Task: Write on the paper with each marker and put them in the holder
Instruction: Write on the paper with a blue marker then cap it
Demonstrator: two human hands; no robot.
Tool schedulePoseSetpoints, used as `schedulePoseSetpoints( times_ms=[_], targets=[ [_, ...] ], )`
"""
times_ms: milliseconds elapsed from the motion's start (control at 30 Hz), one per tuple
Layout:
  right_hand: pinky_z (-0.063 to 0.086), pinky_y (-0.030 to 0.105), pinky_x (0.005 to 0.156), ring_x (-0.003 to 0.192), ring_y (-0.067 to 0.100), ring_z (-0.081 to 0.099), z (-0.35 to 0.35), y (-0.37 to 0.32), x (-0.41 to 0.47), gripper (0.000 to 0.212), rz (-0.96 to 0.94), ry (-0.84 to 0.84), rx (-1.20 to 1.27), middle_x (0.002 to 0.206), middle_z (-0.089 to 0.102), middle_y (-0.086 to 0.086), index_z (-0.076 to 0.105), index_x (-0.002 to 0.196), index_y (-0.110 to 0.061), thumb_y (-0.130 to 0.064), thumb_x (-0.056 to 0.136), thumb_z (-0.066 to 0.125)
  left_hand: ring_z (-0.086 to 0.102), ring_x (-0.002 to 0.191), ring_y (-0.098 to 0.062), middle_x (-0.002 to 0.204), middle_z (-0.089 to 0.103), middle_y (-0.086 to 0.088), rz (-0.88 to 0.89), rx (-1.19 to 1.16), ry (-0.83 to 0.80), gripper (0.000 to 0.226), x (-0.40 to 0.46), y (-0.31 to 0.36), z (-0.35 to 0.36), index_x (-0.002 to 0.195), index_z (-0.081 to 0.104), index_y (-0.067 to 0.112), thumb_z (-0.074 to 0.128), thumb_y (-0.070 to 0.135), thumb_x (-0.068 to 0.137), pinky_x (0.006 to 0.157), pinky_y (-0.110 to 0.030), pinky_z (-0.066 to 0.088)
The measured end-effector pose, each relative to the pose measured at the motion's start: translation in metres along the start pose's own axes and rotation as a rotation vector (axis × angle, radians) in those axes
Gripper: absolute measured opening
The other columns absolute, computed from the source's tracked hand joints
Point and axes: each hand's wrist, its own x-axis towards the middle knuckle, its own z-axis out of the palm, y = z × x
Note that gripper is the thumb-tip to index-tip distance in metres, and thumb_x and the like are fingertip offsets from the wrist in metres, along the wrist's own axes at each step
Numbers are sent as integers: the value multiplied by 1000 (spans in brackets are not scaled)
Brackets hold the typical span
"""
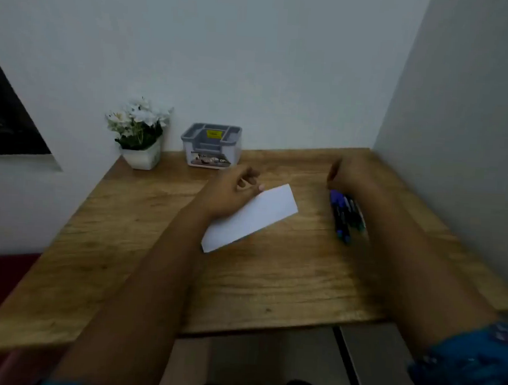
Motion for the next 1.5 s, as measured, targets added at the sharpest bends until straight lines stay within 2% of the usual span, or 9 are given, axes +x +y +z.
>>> schedulePoseSetpoints(
  times_ms=[133,467,633,767,900,1000,1167,1300,1500],
  targets=[
    [46,30,67,86,26,61,18,12,-39,21,89,47,50,94,65,14,59,77,-9,-17,76,78,59,97,-11,103,64,8,124,68,144,27,-22,28,11,115,64,16,60,31,94,82,-27,47],
    [53,31,64,79,18,64,24,3,-65,19,78,128,173,87,68,7,70,88,-10,-27,81,74,55,110,-18,115,64,1,133,214,171,27,-51,52,18,122,61,16,53,22,96,91,-34,46],
    [50,18,53,66,7,70,3,-19,-86,4,-294,-49,575,87,71,-4,70,90,-25,-27,90,67,11,148,-21,161,17,-4,291,703,46,60,-33,60,16,154,18,15,41,32,102,120,-46,4],
    [57,19,67,72,12,71,-19,-20,-94,13,-326,-23,1042,76,74,6,72,86,-11,-11,77,81,53,103,-25,109,60,-10,183,415,-50,32,-29,63,5,117,53,8,36,31,104,94,-43,39],
    [53,18,86,95,14,68,-3,-35,-97,11,-298,-282,1661,85,74,3,67,99,-2,-8,91,65,56,83,-5,91,60,-1,268,144,71,28,-36,65,3,109,57,8,37,27,104,65,-18,37],
    [52,16,80,91,9,70,21,-52,-98,20,-381,-173,1404,88,75,3,73,93,-6,-21,96,60,51,76,19,75,51,22,280,126,112,26,-40,59,7,110,62,14,40,26,103,62,-5,34],
    [51,23,74,79,14,61,50,-81,-91,29,-255,-58,1369,82,67,10,69,84,-4,-26,98,57,51,63,-13,64,54,7,105,197,173,34,-38,30,14,86,65,14,43,34,101,56,-29,29],
    [55,39,79,78,24,64,64,-112,-84,36,-126,20,1426,76,67,12,67,71,-12,-28,99,53,50,60,-17,62,53,5,44,284,185,39,-34,24,4,66,53,25,39,37,101,50,-32,31],
    [47,33,60,57,17,57,68,-128,-46,38,191,172,1459,69,63,8,57,75,-11,-33,102,43,39,51,-15,54,40,2,-92,251,204,56,-27,1,-9,56,36,20,38,61,94,52,-30,26]
  ],
)
